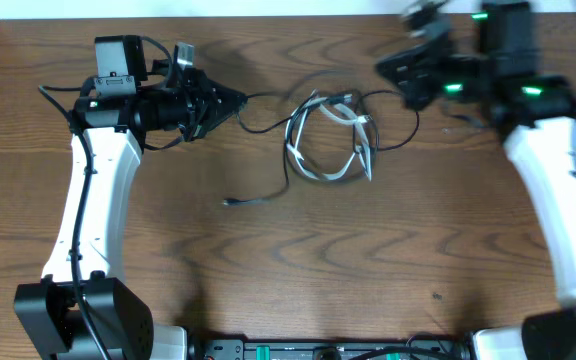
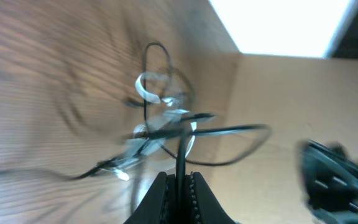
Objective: Untangle cables
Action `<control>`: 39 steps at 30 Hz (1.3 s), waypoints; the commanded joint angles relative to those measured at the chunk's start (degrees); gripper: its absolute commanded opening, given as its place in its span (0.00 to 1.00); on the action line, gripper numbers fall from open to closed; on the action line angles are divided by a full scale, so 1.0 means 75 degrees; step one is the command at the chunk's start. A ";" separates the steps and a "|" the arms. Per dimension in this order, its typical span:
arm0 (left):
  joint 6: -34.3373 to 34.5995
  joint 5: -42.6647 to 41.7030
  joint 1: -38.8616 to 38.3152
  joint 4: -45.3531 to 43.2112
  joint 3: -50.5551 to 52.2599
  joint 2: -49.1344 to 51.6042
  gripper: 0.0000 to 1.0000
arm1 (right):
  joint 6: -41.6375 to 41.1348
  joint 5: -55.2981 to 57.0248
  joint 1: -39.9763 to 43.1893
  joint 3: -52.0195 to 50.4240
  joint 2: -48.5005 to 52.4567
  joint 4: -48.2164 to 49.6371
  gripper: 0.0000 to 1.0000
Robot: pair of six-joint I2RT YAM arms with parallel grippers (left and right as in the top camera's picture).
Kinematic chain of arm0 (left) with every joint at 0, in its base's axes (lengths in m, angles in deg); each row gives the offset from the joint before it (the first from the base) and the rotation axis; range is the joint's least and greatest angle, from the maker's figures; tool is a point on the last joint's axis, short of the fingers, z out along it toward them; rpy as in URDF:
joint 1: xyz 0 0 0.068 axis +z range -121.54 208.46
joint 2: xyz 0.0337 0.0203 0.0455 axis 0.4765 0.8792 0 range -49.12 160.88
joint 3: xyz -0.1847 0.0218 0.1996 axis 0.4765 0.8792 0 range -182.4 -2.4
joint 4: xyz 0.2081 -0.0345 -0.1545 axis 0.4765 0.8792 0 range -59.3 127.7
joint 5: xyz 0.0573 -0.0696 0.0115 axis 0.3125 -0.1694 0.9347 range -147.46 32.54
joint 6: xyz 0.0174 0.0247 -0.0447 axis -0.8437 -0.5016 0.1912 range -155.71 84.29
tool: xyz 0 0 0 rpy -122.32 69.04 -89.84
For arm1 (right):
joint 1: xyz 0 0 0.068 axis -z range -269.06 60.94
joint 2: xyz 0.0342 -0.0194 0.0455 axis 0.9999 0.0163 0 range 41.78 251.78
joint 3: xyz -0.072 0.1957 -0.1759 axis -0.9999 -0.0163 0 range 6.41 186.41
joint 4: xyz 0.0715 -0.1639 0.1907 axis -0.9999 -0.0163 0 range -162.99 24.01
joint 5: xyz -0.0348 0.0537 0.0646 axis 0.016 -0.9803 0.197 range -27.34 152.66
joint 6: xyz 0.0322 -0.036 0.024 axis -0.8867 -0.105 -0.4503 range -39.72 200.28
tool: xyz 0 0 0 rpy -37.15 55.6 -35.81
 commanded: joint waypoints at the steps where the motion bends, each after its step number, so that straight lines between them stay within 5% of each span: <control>1: -0.0434 0.1110 0.0038 0.0300 -0.0210 -0.0070 0.08 | -0.0478 -0.1046 0.1040 0.0038 -0.0391 -0.0061 0.01; 9: -0.1145 0.1250 0.0038 0.0822 -0.0210 -0.0070 0.08 | -0.0947 -0.1107 0.1810 0.0035 -0.0411 -0.0420 0.01; 13: -0.1134 -0.0294 0.0038 -0.0233 -0.0210 -0.0070 0.07 | -0.0539 -0.1090 0.1148 0.0029 -0.0321 -0.0548 0.30; 14: -0.1081 -0.1469 0.0035 -0.1204 -0.0210 -0.0070 0.08 | -0.0533 -0.1017 0.0793 0.0029 -0.0221 -0.0536 0.41; 18: -0.0076 -0.3042 0.0029 -0.3628 -0.0210 -0.0070 0.08 | -0.0539 -0.1023 0.0114 0.0029 0.0087 -0.0469 0.47; 29: 0.3351 -0.3348 0.0015 -0.7699 -0.0210 -0.0070 0.08 | -0.0577 -0.0796 -0.1186 0.0029 0.0901 0.0335 0.52; 33: 0.4138 -0.3780 0.0006 -0.8550 -0.0210 -0.0070 0.08 | -0.1099 0.0157 -0.1227 0.0029 0.1265 0.0909 0.52; 39: 0.4089 -0.4351 -0.0545 -0.8542 -0.0210 -0.0070 0.08 | -0.2136 -0.0210 -0.1148 0.0029 0.1883 0.2363 0.59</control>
